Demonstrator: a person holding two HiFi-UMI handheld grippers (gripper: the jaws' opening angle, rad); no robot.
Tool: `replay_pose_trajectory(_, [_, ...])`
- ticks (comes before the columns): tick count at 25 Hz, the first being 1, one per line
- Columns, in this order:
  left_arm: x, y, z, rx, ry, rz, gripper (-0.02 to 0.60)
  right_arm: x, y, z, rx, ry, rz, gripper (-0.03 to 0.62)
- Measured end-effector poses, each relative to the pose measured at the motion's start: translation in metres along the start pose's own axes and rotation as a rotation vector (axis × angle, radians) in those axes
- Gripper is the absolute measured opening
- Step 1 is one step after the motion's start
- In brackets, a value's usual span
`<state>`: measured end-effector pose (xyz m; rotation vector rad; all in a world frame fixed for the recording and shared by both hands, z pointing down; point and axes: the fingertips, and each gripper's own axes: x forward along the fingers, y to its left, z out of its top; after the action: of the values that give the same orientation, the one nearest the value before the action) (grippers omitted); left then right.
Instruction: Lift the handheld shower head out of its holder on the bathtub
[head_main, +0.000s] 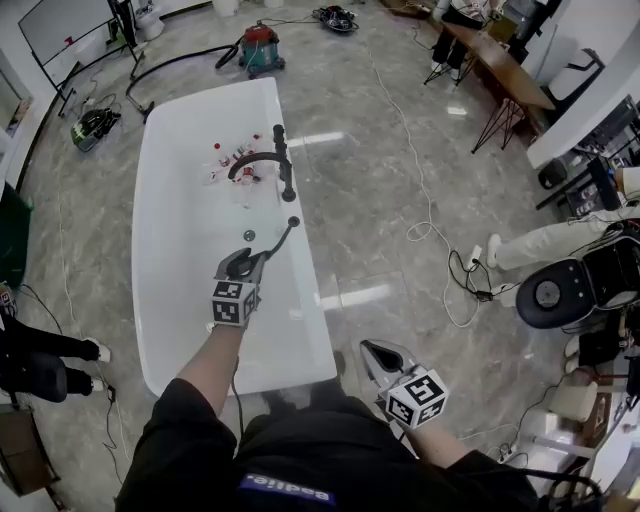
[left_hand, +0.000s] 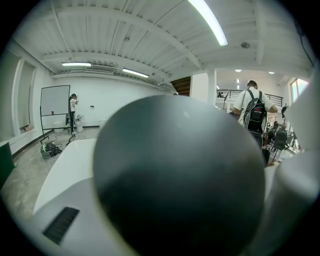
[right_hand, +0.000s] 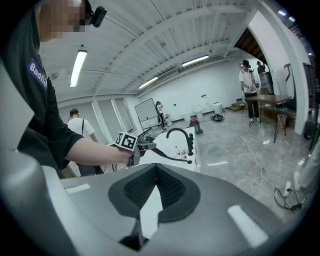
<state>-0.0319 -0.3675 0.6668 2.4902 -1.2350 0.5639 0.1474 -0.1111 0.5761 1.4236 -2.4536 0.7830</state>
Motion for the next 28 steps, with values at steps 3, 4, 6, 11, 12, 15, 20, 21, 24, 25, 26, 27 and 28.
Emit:
replay_pose_trajectory(3, [-0.038, 0.007, -0.005, -0.010, -0.025, 0.005, 0.129, 0.005, 0.025, 0.003, -0.027, -0.003, 0.021, 0.002])
replay_pose_trajectory(4, [-0.051, 0.009, -0.006, -0.010, -0.033, 0.008, 0.129, 0.007, 0.032, 0.006, -0.037, -0.005, 0.029, 0.002])
replay_pose_trajectory(6, [-0.075, 0.012, -0.010, -0.013, -0.047, 0.013, 0.129, 0.010, 0.047, 0.011, -0.055, -0.012, 0.045, 0.002])
replay_pose_trajectory(11, [-0.132, 0.010, -0.013, -0.035, -0.089, 0.023, 0.129, 0.019, 0.080, 0.017, -0.094, -0.023, 0.082, 0.002])
replay_pose_trajectory(12, [-0.143, 0.007, -0.010, -0.031, -0.103, 0.019, 0.129, 0.021, 0.086, 0.017, -0.100, -0.025, 0.089, 0.002])
replay_pose_trajectory(15, [-0.174, -0.002, -0.001, -0.010, -0.138, -0.006, 0.129, 0.029, 0.106, 0.020, -0.116, -0.031, 0.109, 0.002])
replay_pose_trajectory(20, [-0.226, -0.010, 0.006, -0.014, -0.174, -0.040, 0.129, 0.042, 0.137, 0.027, -0.152, -0.044, 0.141, 0.002])
replay_pose_trajectory(21, [-0.236, -0.011, 0.004, -0.020, -0.177, -0.041, 0.129, 0.042, 0.143, 0.026, -0.158, -0.042, 0.144, 0.002])
replay_pose_trajectory(24, [-0.261, -0.011, 0.002, -0.031, -0.192, -0.043, 0.129, 0.044, 0.156, 0.026, -0.184, -0.040, 0.147, 0.002])
replay_pose_trajectory(25, [-0.268, -0.013, 0.003, -0.031, -0.198, -0.045, 0.129, 0.045, 0.160, 0.026, -0.193, -0.039, 0.149, 0.002])
replay_pose_trajectory(26, [-0.275, -0.015, 0.006, -0.031, -0.206, -0.048, 0.129, 0.045, 0.164, 0.026, -0.201, -0.038, 0.152, 0.002])
replay_pose_trajectory(27, [-0.283, -0.017, 0.009, -0.030, -0.214, -0.052, 0.129, 0.045, 0.168, 0.026, -0.206, -0.038, 0.157, 0.002])
replay_pose_trajectory(28, [-0.291, -0.020, 0.012, -0.028, -0.223, -0.057, 0.129, 0.044, 0.172, 0.027, -0.209, -0.039, 0.162, 0.002])
